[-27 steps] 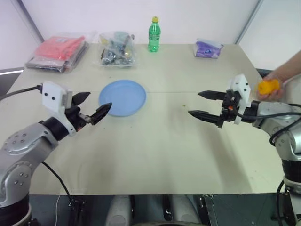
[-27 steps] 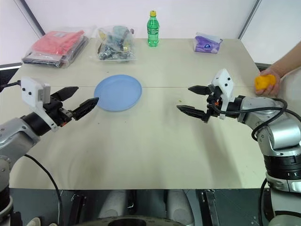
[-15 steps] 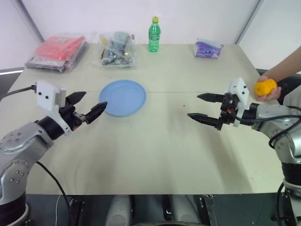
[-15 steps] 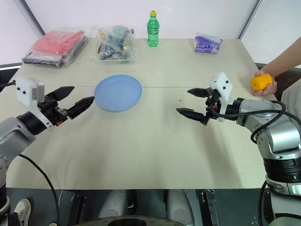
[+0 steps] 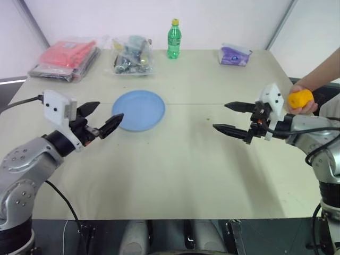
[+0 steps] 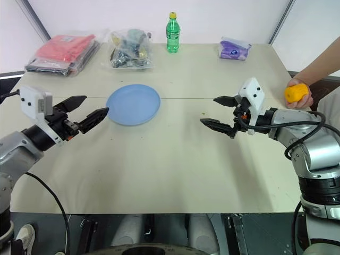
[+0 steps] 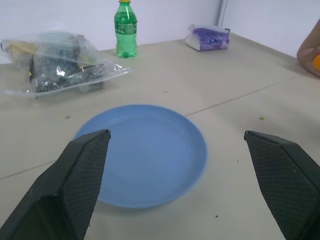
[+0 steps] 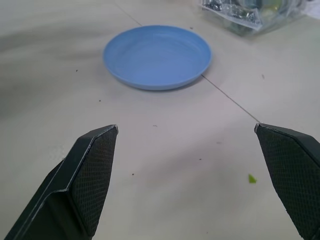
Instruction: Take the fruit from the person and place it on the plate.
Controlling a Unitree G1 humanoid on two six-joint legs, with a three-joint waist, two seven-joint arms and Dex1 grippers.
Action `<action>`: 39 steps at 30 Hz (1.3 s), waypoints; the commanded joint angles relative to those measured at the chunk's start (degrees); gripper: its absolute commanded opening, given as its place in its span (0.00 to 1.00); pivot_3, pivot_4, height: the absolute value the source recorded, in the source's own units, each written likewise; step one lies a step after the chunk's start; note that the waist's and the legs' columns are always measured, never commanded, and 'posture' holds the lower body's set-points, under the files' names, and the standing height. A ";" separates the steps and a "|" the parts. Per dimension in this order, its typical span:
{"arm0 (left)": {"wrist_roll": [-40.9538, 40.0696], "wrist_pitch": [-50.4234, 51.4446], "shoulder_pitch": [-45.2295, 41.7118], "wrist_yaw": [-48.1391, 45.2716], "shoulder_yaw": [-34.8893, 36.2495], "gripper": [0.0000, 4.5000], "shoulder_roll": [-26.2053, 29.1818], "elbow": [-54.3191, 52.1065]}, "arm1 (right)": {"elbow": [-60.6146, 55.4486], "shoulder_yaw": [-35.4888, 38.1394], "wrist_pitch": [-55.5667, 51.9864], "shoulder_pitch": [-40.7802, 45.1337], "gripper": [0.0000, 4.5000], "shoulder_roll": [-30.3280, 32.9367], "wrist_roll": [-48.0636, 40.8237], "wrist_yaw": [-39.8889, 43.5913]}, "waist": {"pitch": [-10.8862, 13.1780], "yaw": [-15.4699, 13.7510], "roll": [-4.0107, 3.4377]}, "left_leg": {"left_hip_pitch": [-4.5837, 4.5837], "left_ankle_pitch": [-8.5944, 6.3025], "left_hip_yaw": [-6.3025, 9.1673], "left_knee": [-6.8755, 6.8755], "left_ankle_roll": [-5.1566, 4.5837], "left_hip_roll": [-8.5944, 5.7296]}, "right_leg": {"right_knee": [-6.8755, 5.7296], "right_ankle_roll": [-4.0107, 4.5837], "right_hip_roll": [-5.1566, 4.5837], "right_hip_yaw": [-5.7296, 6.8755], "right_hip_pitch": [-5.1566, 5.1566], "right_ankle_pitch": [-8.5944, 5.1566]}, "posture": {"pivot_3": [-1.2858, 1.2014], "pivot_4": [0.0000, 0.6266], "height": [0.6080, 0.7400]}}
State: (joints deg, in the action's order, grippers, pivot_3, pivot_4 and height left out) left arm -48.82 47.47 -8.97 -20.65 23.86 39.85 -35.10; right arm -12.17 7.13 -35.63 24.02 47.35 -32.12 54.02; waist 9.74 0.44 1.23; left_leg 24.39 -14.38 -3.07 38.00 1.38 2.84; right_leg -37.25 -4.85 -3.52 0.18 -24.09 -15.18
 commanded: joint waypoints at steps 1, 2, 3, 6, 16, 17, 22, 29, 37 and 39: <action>-0.12 -1.07 -0.87 0.42 0.63 1.00 0.31 -1.23 | -0.39 1.28 1.97 0.02 1.00 0.18 -0.13 1.32 | 0.00 0.07 0.00 | 0.00 0.00 0.00 0.00 0.00 0.00 | 0.00 0.00 0.00 0.00 0.00 0.00 | 0.52 0.24 0.93; -0.11 -1.16 -0.77 0.46 0.75 1.00 0.37 -1.27 | -0.43 1.05 1.96 0.16 1.00 0.08 -0.06 1.31 | 0.00 0.10 0.00 | 0.00 0.00 0.00 0.00 0.00 0.00 | 0.00 0.00 0.00 0.00 -0.01 0.00 | 0.52 0.24 0.93; 0.01 -1.32 -0.75 0.60 0.82 1.00 0.33 -1.20 | -0.38 0.89 1.85 0.38 1.00 -0.04 -0.02 1.24 | 0.00 0.12 0.00 | 0.00 0.00 0.01 0.00 0.00 0.00 | -0.01 -0.01 0.00 0.00 -0.01 0.00 | 0.52 0.24 0.93; 0.16 -1.61 -0.66 1.33 0.69 1.00 -0.14 -1.50 | -0.12 0.44 1.92 0.83 1.00 0.06 0.33 1.56 | 0.00 0.14 0.00 | -0.01 0.00 0.01 0.00 0.00 0.01 | -0.01 -0.01 0.01 0.00 -0.01 0.00 | 0.52 0.24 0.93; 0.16 -2.02 -0.08 2.31 -0.26 1.00 -1.05 -2.39 | -1.30 -0.27 -0.35 3.06 1.00 0.09 0.11 0.98 | 0.00 0.03 0.00 | 0.00 0.00 0.01 0.00 0.00 0.01 | -0.01 -0.01 0.00 0.00 0.00 0.00 | 0.52 0.24 0.93; 0.20 -2.02 -0.12 2.33 -0.29 1.00 -1.09 -2.38 | -1.37 -0.27 -0.51 3.11 1.00 0.06 0.09 0.94 | 0.00 0.05 0.00 | 0.00 0.00 0.01 0.00 0.00 0.01 | -0.01 -0.01 0.00 0.00 0.00 0.00 | 0.52 0.24 0.93; 0.33 -2.22 0.21 3.04 -0.66 1.00 -2.22 -2.97 | 1.64 0.21 1.91 2.55 1.00 0.50 0.89 2.89 | 0.00 0.07 0.00 | 0.00 0.00 0.01 0.00 0.00 0.01 | -0.01 -0.01 0.00 0.00 0.00 0.00 | 0.52 0.24 0.93; 0.61 -2.41 -1.01 2.46 -1.14 1.00 -1.94 -2.04 | 0.27 0.44 1.54 3.28 1.00 -0.80 1.07 0.81 | 0.00 0.09 0.00 | -0.01 0.00 0.00 0.00 0.00 0.01 | -0.01 -0.01 0.00 0.00 0.00 0.00 | 0.52 0.24 0.93; 3.72 -4.50 -2.92 1.90 -3.74 1.00 -2.74 -0.45 | -1.23 0.81 -8.18 13.44 1.00 -15.85 0.46 -22.20 | 0.00 0.47 -0.01 | -0.03 0.01 0.01 0.00 0.01 0.04 | -0.09 -0.01 0.07 -0.02 -0.04 0.01 | 0.52 0.24 0.93; 4.17 -4.91 -2.95 1.78 -4.18 1.00 -3.04 -0.46 | -2.98 0.99 -12.67 15.44 1.00 -19.65 -0.93 -27.11 | -0.01 0.20 -0.01 | -0.01 0.02 0.02 0.00 0.04 0.04 | -0.20 -0.01 0.05 -0.02 -0.10 0.01 | 0.52 0.24 0.93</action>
State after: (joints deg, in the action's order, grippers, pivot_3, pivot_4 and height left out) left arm -45.37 44.13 -11.54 -18.64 19.35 36.81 -34.69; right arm -11.91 6.80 -45.82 38.13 28.46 -31.40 30.43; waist 9.73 0.64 1.22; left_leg 24.41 -14.36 -3.05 38.00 1.42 2.88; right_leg -37.46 -4.86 -3.47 0.17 -24.20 -15.17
